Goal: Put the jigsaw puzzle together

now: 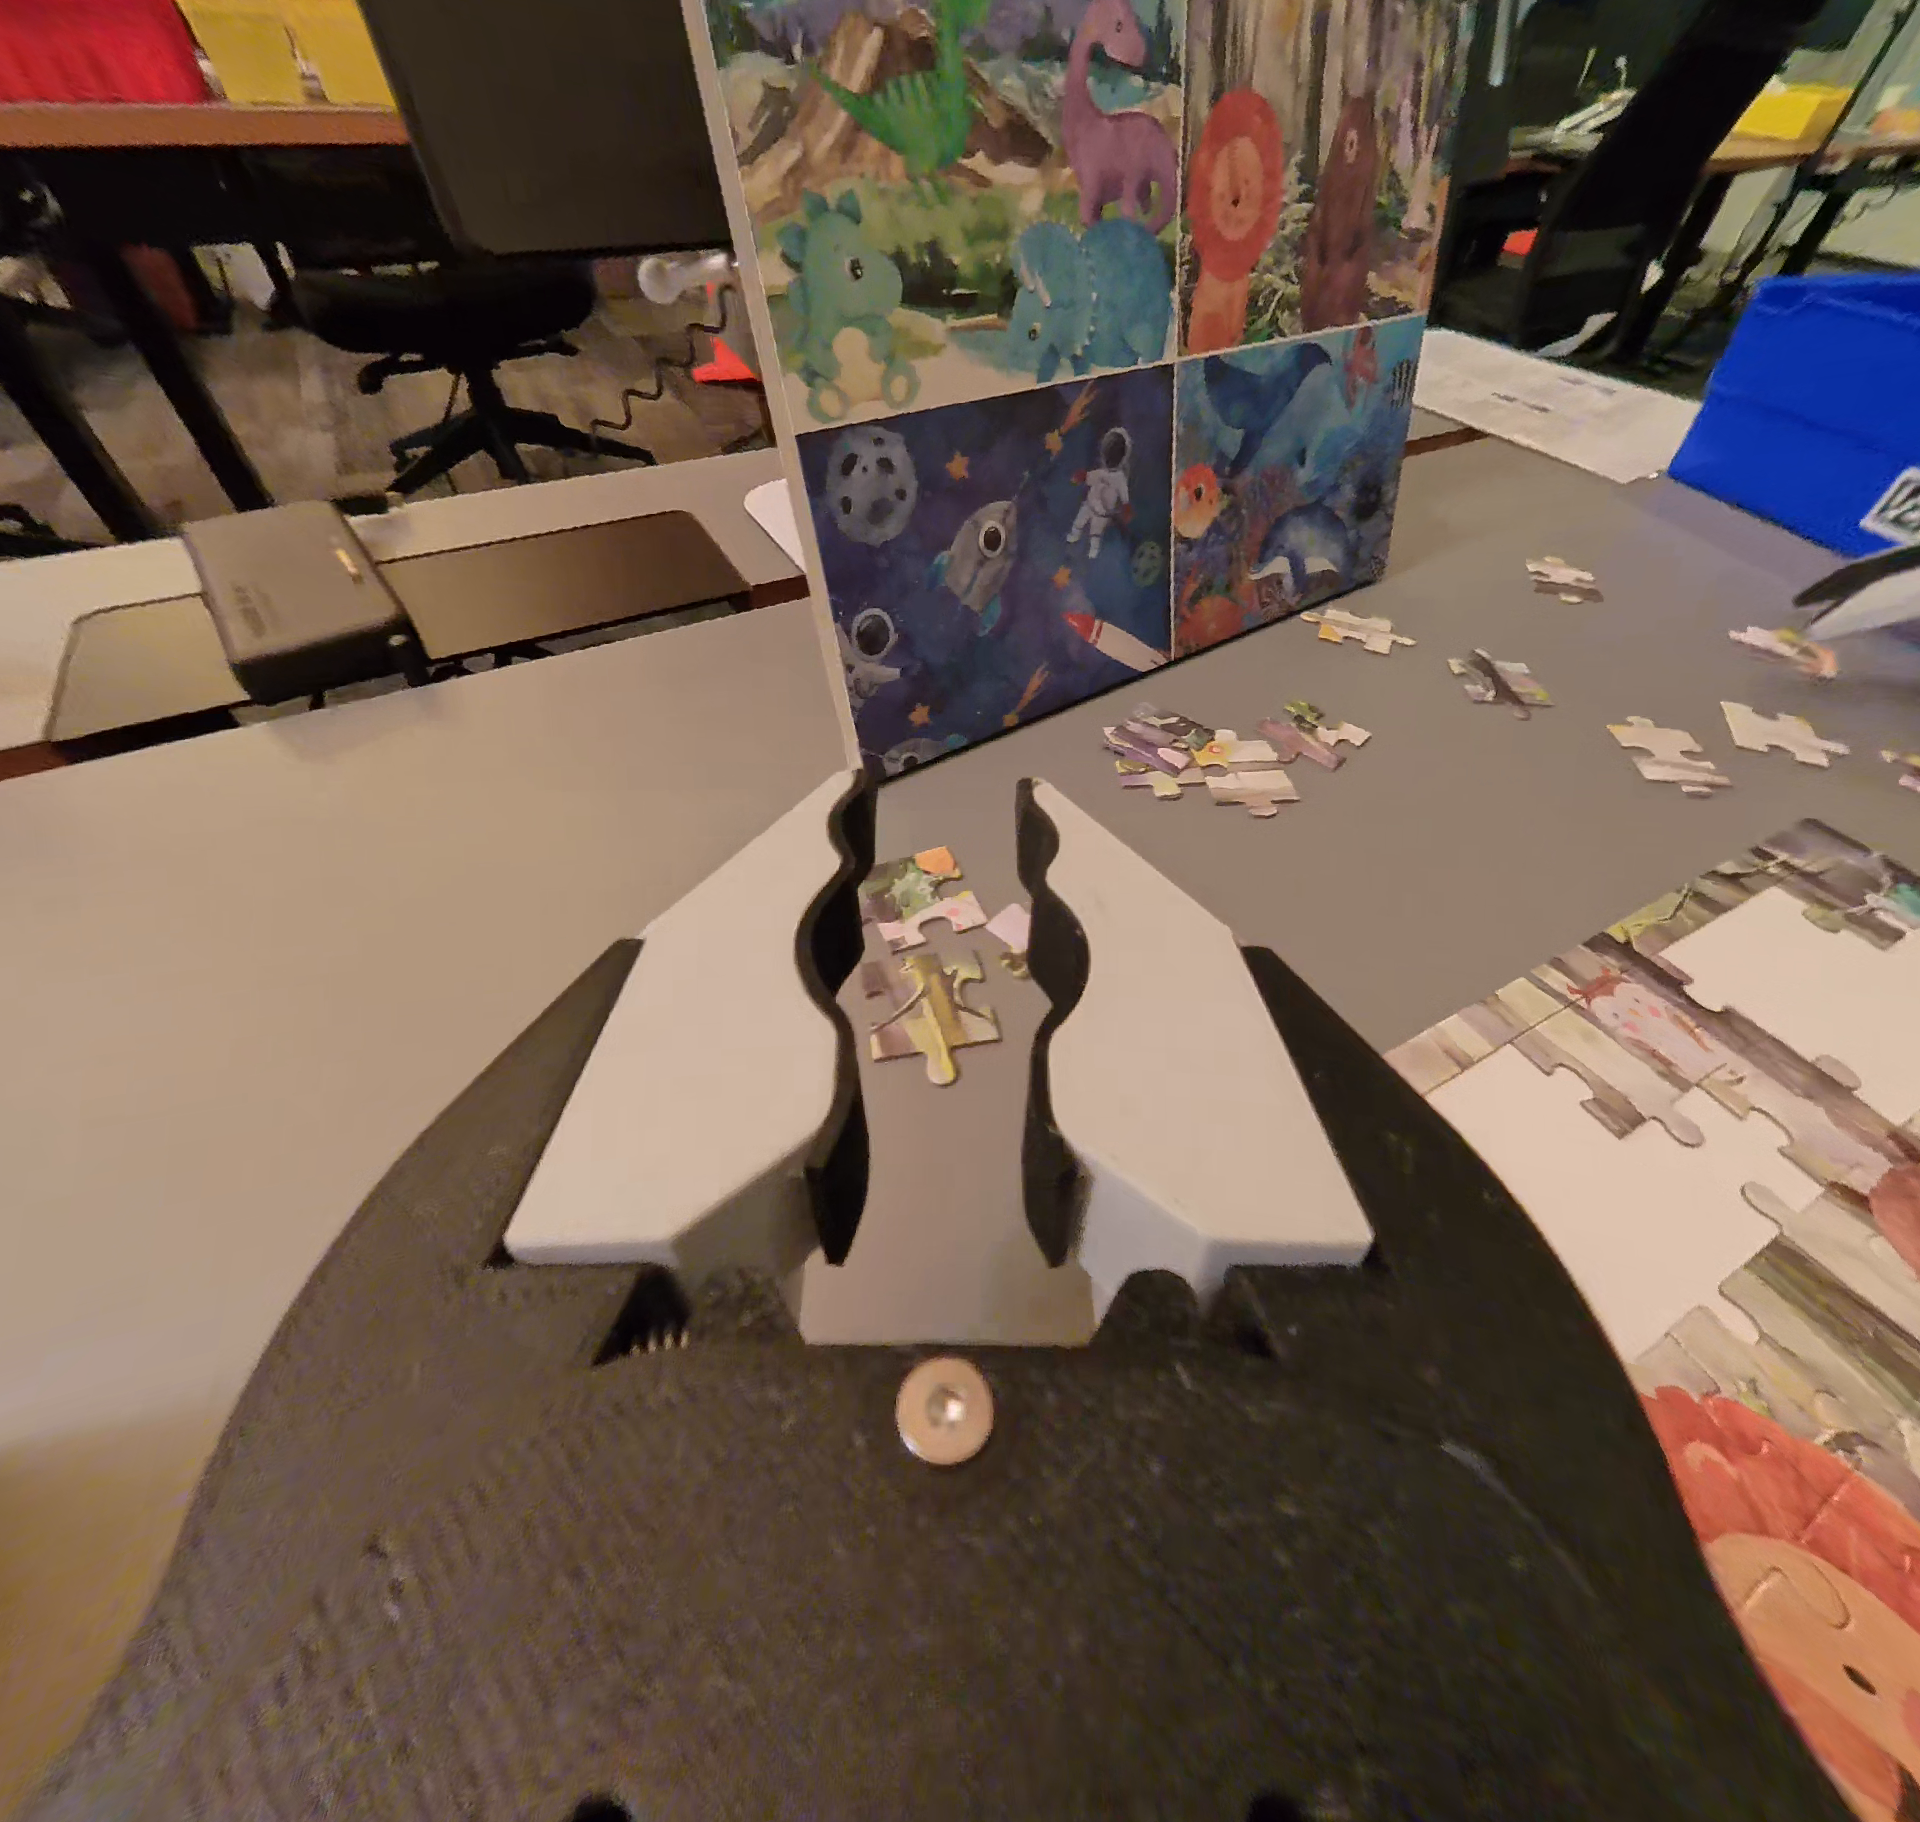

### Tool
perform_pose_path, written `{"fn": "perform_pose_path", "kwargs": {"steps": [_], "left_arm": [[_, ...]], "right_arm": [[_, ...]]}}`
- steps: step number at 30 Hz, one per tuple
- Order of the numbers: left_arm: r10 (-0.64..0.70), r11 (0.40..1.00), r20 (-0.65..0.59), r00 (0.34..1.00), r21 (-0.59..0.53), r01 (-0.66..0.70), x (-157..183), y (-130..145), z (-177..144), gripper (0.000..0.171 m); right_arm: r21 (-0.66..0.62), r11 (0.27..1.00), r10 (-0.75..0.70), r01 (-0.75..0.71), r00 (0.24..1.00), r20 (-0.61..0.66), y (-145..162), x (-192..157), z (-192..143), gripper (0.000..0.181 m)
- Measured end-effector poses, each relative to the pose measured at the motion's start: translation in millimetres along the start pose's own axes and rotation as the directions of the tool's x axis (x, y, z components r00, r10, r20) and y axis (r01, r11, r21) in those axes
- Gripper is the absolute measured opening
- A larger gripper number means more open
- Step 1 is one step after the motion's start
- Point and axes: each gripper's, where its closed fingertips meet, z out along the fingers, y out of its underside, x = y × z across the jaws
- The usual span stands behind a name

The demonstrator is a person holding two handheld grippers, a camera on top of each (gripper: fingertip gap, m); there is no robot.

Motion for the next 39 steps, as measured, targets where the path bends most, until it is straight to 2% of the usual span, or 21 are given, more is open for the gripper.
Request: {"fn": "perform_pose_path", "kwargs": {"steps": [5, 12, 16, 21, 26, 29, 35, 39], "left_arm": [[-0.067, 0.998, -0.061, 0.996, -0.012, 0.066, 7, 4, 3, 0.026], [-0.063, 0.998, -0.086, 0.994, -0.008, 0.063, 13, 3, 3, 0.026], [-0.063, 0.998, -0.097, 0.993, -0.012, 0.062, 16, 5, 5, 0.027], [-0.059, 0.998, -0.101, 0.993, -0.025, 0.056, 17, 9, 7, 0.027], [-0.058, 0.998, -0.106, 0.993, -0.028, 0.056, 19, 10, 7, 0.027], [-0.054, 0.998, -0.108, 0.993, -0.030, 0.051, 20, 10, 8, 0.027], [-0.053, 0.998, -0.116, 0.992, -0.030, 0.050, 22, 10, 8, 0.027], [-0.051, 0.999, -0.123, 0.991, -0.027, 0.048, 24, 9, 8, 0.027]], "right_arm": [[-0.027, 0.999, -0.033, 0.031, 0.998, -0.049, 5, 8, 0, 0.081], [-0.031, 0.999, -0.012, 0.011, 0.999, -0.045, 6, 13, -7, 0.077], [-0.055, 0.998, -0.028, 0.027, 0.999, -0.029, 10, 10, -7, 0.060], [-0.085, 0.990, -0.118, 0.109, 0.988, -0.102, 14, 17, -6, 0.045], [-0.074, 0.986, -0.160, 0.152, 0.980, -0.119, 11, 16, -2, 0.041], [-0.074, 0.982, -0.180, 0.174, 0.980, -0.087, 11, 8, 0, 0.019], [-0.087, 0.978, -0.195, 0.190, 0.979, -0.054, 13, 3, -1, 0.019], [-0.031, 0.972, -0.232, 0.232, 0.973, 0.006, 3, -14, -2, 0.018]]}}
